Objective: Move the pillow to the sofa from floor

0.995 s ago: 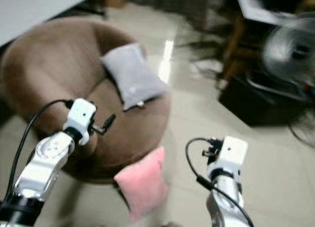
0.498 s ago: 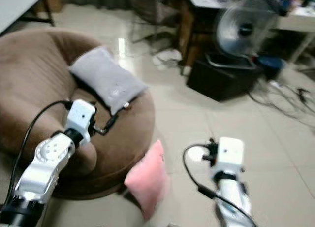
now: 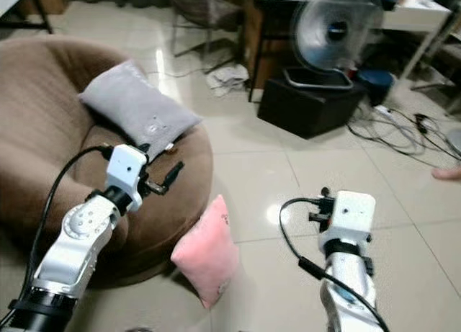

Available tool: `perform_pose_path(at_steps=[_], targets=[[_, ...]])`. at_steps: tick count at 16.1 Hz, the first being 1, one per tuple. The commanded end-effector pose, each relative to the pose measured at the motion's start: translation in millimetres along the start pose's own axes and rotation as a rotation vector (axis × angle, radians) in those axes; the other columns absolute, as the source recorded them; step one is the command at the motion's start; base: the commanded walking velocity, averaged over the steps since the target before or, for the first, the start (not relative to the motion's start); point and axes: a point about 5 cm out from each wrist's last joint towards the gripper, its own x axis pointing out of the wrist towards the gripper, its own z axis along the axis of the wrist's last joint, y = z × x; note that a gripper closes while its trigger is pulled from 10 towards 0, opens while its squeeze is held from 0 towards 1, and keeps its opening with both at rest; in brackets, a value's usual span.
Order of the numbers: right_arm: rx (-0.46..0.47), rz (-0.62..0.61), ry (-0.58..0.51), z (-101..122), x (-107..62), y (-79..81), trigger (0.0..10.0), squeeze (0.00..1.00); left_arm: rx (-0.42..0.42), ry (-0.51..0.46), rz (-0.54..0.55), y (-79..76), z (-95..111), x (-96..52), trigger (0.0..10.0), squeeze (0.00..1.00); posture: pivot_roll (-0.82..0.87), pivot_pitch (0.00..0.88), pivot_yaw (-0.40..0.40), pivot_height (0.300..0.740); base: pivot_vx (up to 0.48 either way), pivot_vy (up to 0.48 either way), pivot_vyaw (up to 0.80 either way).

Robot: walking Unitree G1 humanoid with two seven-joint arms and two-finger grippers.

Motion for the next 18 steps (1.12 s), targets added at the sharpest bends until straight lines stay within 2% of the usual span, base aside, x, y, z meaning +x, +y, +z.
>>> perform_pose_path(at_steps=[1,5,7,11,13,16,17,18], targets=[[0.010,0.009,0.031,-5.2,-1.7,1.0,10.0,0.00,0.007,-0.019,0.016,3.3,3.4,0.4,10.0,0.00,0.06,0.017,-0.076,0.740,0.289,0.000,-0.80],[0.021,0.013,0.035,-7.0,-2.0,1.0,10.0,0.00,0.008,-0.022,0.017,4.7,4.6,-0.1,10.0,0.00,0.07,0.021,-0.073,0.740,0.331,0.000,-0.71],[-0.012,0.063,0.040,-7.7,-2.1,6.9,10.0,0.00,0.010,-0.020,0.015,4.9,4.0,-0.9,10.0,0.00,0.07,0.019,-0.074,0.740,0.336,0.000,0.00],[-0.022,0.076,0.047,-9.9,-3.3,9.0,10.0,0.00,0.021,-0.016,0.015,4.8,2.7,-2.1,10.0,0.00,0.07,0.016,-0.079,0.740,0.335,0.000,0.00],[-0.027,0.090,0.061,-11.6,-3.7,9.6,10.0,0.00,0.036,-0.003,0.025,5.9,1.8,-2.7,10.0,0.00,0.07,0.016,-0.081,0.740,0.000,0.000,0.00],[-0.029,0.099,0.076,-14.1,-3.9,10.4,10.0,0.00,0.015,0.003,0.026,6.9,-2.0,-5.1,10.0,0.00,0.07,0.016,-0.081,0.740,0.000,0.000,0.00],[-0.010,0.140,0.097,-17.7,-5.8,14.4,10.0,0.00,-0.008,0.006,0.003,3.8,-6.5,-10.9,10.0,0.00,0.07,0.023,-0.082,0.725,0.000,0.000,0.00],[-0.036,0.155,0.107,-19.5,-6.9,15.6,10.0,0.00,-0.041,0.029,0.003,2.2,-10.0,-12.9,10.0,0.00,0.07,0.023,-0.082,0.710,0.000,0.000,0.00]])
